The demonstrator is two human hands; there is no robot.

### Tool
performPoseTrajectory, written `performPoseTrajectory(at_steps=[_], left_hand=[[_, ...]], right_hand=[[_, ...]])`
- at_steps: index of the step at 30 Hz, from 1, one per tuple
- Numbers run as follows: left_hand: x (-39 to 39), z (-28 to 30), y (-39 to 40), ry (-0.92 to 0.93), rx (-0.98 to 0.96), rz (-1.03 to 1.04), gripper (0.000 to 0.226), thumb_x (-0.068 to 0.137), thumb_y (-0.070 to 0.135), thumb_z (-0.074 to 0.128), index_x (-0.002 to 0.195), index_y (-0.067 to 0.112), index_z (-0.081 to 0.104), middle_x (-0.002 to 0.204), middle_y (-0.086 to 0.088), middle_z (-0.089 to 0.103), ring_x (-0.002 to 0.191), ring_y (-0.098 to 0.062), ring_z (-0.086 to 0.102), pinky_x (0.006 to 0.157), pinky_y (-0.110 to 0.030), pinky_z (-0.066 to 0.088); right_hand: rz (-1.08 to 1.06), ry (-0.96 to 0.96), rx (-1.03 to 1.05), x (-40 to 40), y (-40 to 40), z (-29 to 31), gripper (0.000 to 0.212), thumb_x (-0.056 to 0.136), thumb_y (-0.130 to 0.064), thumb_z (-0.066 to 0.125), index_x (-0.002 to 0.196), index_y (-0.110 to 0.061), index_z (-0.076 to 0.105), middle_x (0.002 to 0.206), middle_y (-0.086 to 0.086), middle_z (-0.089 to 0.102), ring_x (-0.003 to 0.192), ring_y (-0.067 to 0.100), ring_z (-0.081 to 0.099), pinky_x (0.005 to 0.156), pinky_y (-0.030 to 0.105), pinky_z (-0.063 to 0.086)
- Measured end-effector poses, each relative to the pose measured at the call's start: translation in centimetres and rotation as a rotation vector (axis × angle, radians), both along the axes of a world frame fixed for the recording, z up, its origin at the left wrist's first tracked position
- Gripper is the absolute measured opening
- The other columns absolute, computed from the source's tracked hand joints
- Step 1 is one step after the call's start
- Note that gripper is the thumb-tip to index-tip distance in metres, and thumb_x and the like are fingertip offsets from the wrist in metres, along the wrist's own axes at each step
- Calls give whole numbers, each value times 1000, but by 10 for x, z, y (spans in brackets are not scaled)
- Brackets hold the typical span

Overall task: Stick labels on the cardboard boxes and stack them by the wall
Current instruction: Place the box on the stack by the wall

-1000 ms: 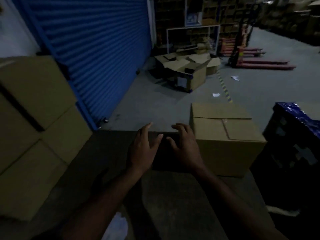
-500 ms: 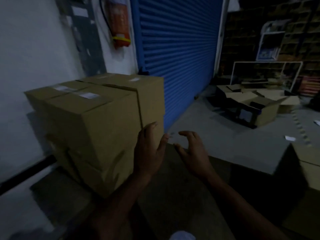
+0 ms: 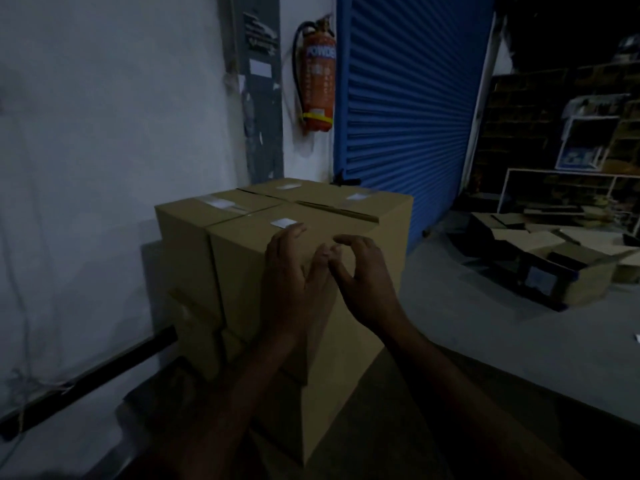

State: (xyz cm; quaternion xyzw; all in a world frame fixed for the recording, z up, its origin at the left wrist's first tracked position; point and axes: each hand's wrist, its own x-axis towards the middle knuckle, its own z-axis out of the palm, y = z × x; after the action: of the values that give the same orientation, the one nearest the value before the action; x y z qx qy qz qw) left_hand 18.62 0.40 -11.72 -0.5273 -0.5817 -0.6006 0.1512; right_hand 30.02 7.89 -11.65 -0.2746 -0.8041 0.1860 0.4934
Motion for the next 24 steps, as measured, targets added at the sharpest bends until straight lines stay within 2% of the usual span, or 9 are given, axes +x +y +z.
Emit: performPoseTrajectory(at_steps=[5, 9, 11, 15, 19, 21, 22, 24], left_hand=[[-60, -1, 4, -103, -61, 106, 57, 98, 55, 47, 139, 15, 47, 143, -3, 49, 130, -15, 46, 96, -17, 34], [-100, -2, 10, -187, -122, 223, 54, 98, 45, 55, 142, 16, 43, 148, -8, 42, 130, -20, 44, 96, -34, 42], [-118, 1, 14, -314, -156, 264, 62, 96, 46, 59, 147, 18, 37, 152, -8, 37, 133, -24, 41, 96, -36, 41], [-143, 10, 22, -488, -224, 261, 78, 92, 48, 64, 153, 16, 28, 155, -10, 36, 139, -31, 40, 107, -50, 42], [-160, 14, 27, -628, -332, 105, 68, 96, 46, 60, 150, 14, 33, 147, -12, 47, 129, -31, 49, 104, -46, 44], [-163, 14, 27, -640, -364, 37, 62, 96, 48, 58, 145, 14, 40, 140, -11, 51, 122, -29, 53, 100, -47, 47], [-163, 13, 26, -646, -357, 18, 60, 96, 47, 58, 143, 14, 41, 138, -10, 52, 120, -28, 53, 98, -47, 48], [-159, 11, 23, -672, -323, -11, 62, 96, 42, 59, 146, 14, 35, 139, -4, 49, 121, -28, 52, 101, -48, 47]], right_hand=[[9, -175, 98, -39, -9, 0, 32, 97, -45, 50, 117, -24, 62, 123, -2, 55, 119, 15, 43, 96, 33, 42], [-110, -175, 116, -44, -17, -12, 39, 91, -62, 46, 108, -28, 55, 118, -7, 52, 113, 10, 42, 88, 29, 46], [-154, -171, 125, -43, -21, -18, 45, 88, -68, 45, 110, -29, 49, 119, -8, 48, 112, 8, 40, 86, 26, 45], [-255, -106, 148, -39, -24, -22, 42, 88, -62, 52, 110, -27, 47, 117, -4, 47, 110, 10, 39, 86, 30, 47], [-248, -70, 152, -36, -27, -21, 37, 88, -55, 57, 110, -26, 48, 118, -5, 45, 111, 9, 38, 85, 29, 48], [-216, -16, 77, -35, -29, -23, 34, 89, -53, 58, 110, -28, 48, 128, -4, 42, 120, 10, 38, 91, 29, 48], [-204, 28, -12, -35, -28, -26, 39, 89, -56, 55, 115, -27, 47, 138, -2, 38, 129, 13, 36, 97, 30, 45], [-159, 152, -269, -35, -28, -31, 68, 86, -71, 48, 137, -27, 39, 153, -2, 30, 139, 16, 32, 110, 37, 36]])
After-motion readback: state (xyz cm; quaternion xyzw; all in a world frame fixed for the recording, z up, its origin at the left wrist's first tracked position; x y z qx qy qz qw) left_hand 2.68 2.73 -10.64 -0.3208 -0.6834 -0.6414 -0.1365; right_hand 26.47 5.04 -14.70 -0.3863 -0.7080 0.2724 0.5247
